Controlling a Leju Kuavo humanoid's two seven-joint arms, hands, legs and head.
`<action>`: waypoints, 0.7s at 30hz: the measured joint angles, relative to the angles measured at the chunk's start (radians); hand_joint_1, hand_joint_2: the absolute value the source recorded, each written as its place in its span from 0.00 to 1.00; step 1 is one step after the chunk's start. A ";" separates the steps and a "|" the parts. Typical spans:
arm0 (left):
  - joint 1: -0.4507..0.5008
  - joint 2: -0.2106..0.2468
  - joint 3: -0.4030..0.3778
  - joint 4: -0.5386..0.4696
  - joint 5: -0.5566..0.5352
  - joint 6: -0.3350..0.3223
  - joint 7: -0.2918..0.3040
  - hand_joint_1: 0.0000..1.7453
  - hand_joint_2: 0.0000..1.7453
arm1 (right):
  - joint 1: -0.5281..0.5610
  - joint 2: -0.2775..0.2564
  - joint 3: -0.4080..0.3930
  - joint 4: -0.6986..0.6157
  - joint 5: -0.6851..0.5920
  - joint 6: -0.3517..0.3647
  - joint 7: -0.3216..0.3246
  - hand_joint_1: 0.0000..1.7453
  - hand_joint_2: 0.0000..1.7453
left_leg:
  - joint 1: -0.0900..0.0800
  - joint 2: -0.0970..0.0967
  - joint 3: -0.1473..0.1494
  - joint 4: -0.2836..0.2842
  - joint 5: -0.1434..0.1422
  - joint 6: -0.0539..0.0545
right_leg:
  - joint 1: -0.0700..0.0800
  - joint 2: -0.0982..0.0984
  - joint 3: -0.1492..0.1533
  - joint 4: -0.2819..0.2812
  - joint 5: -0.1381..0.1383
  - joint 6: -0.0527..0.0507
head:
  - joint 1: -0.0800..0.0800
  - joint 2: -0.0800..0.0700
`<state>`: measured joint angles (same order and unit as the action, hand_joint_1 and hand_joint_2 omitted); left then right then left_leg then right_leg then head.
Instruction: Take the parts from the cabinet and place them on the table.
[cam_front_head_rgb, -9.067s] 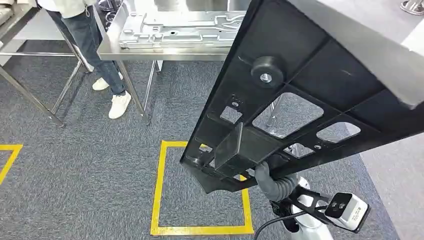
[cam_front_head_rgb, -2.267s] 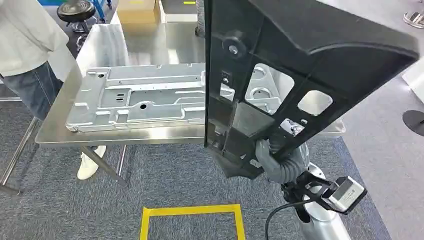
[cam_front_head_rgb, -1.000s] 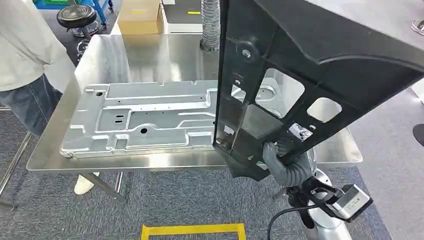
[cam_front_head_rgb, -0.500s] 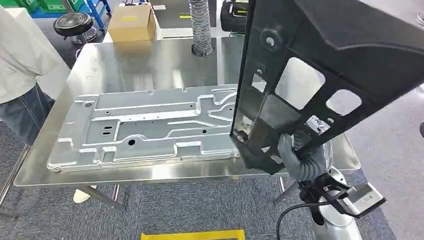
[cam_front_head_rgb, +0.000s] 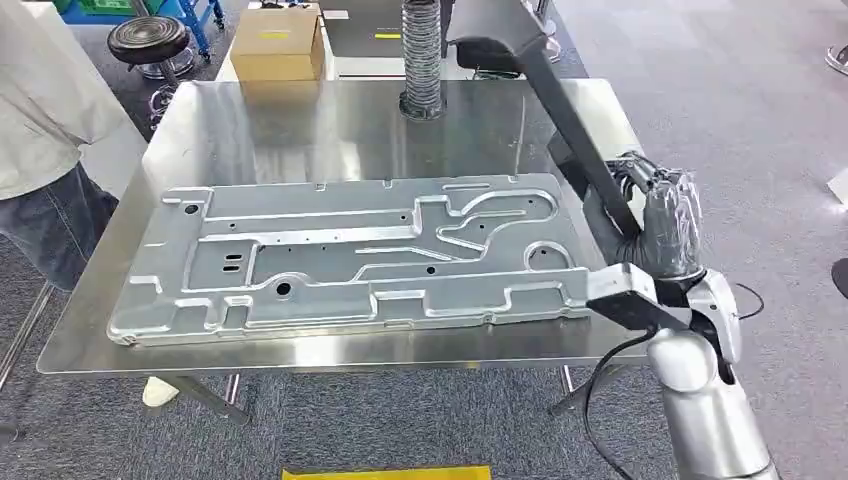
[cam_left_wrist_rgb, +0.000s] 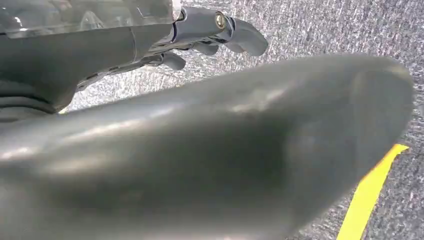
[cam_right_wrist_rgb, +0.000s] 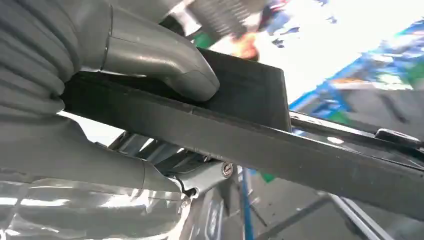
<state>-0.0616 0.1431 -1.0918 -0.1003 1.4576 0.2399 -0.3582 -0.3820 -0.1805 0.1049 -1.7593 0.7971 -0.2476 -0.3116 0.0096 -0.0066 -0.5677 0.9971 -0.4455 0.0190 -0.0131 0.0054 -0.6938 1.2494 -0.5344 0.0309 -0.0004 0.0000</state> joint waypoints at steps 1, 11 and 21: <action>0.000 0.000 -0.001 0.000 0.000 -0.001 -0.001 0.00 0.00 | -0.026 -0.010 0.002 0.023 0.058 -0.003 0.029 1.00 1.00 | 0.000 -0.001 0.003 0.001 -0.002 -0.002 | 0.000 0.000 0.038 -0.089 0.051 -0.003 | 0.000 0.000; -0.010 0.004 -0.023 0.000 0.000 -0.019 -0.008 0.00 0.00 | -0.237 -0.058 0.098 0.295 0.291 0.066 0.103 1.00 1.00 | -0.001 0.000 -0.086 0.191 -0.110 -0.046 | 0.001 -0.001 0.105 -0.254 0.100 -0.047 | -0.005 0.000; -0.015 0.002 -0.036 0.000 0.000 -0.027 -0.019 0.00 0.00 | -0.400 0.039 0.382 0.584 0.275 0.095 0.033 1.00 1.00 | -0.007 0.002 -0.032 0.007 0.020 -0.028 | 0.010 0.006 0.116 -0.249 0.086 -0.032 | -0.005 0.000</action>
<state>-0.0766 0.1453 -1.1280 -0.1003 1.4576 0.2129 -0.3777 -0.7822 -0.1418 0.4873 -1.1752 1.0719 -0.1526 -0.2789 0.0023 -0.0049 -0.5995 1.0043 -0.4259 -0.0086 -0.0027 0.0110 -0.5782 1.0007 -0.4484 -0.0011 -0.0050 0.0000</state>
